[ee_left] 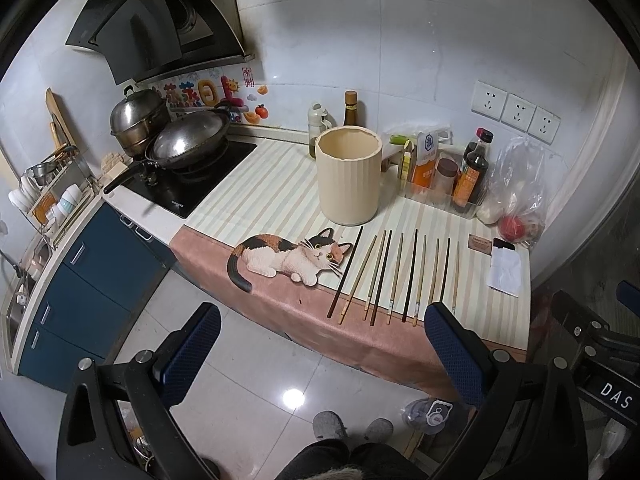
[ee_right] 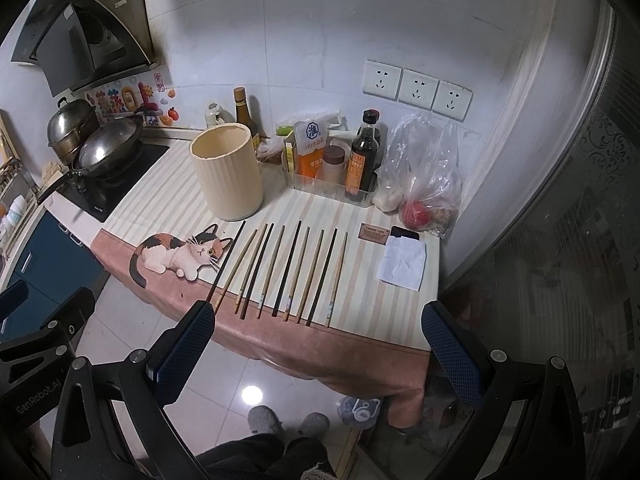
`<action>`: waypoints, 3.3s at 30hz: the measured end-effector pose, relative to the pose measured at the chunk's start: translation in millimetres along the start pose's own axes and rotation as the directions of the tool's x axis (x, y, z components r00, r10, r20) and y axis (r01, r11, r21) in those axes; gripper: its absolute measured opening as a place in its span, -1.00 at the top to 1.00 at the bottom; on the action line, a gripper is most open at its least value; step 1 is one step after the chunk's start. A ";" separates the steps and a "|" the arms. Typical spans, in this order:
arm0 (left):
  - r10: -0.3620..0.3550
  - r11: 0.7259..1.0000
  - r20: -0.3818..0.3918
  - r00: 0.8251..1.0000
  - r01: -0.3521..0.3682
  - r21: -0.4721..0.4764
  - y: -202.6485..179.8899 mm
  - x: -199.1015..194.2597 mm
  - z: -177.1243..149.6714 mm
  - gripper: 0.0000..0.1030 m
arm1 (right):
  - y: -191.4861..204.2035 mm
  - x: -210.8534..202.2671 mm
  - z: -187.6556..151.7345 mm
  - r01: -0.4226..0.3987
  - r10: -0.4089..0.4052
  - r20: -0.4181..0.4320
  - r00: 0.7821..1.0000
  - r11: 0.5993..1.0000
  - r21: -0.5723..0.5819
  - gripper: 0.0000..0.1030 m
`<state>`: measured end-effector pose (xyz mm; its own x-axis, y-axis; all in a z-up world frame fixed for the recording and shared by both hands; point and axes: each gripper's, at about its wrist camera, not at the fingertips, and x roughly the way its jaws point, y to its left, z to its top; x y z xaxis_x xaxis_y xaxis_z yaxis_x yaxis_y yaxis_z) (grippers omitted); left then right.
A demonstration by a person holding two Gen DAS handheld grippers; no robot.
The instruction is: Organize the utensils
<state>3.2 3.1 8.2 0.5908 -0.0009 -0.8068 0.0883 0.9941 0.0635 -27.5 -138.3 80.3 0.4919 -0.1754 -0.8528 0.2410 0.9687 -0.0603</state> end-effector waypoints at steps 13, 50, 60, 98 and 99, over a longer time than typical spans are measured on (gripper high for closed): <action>-0.002 1.000 0.005 1.000 0.002 0.007 -3.2 -3.7 11.3 -1.00 | -1.1 1.0 2.5 0.002 -0.002 0.002 1.000 1.000 0.005 -1.00; 0.064 0.979 -0.337 0.939 0.007 0.204 -16.3 347.3 36.9 -0.15 | -51.0 316.4 -7.9 -0.009 0.139 -0.330 0.934 0.931 0.366 0.12; 0.082 0.964 -0.446 0.891 0.042 0.261 -53.7 427.4 27.1 0.47 | -77.4 429.8 -7.3 0.022 0.181 -0.483 0.856 0.923 0.385 0.12; -0.013 0.960 -0.495 0.869 0.149 0.237 -35.5 427.5 32.7 0.80 | -55.2 473.9 -37.2 0.016 0.139 -0.603 0.785 0.970 0.244 0.86; -0.032 0.963 -0.495 0.869 0.159 0.216 -35.9 426.7 31.5 0.91 | -54.1 473.9 -38.2 0.016 0.131 -0.605 0.785 0.973 0.230 0.86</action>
<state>277.4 -36.4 -319.9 0.1137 0.0211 -0.9933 0.3525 0.9339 0.0602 160.5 -267.1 -340.4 -0.0887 0.0952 -0.9915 0.4348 0.8993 0.0475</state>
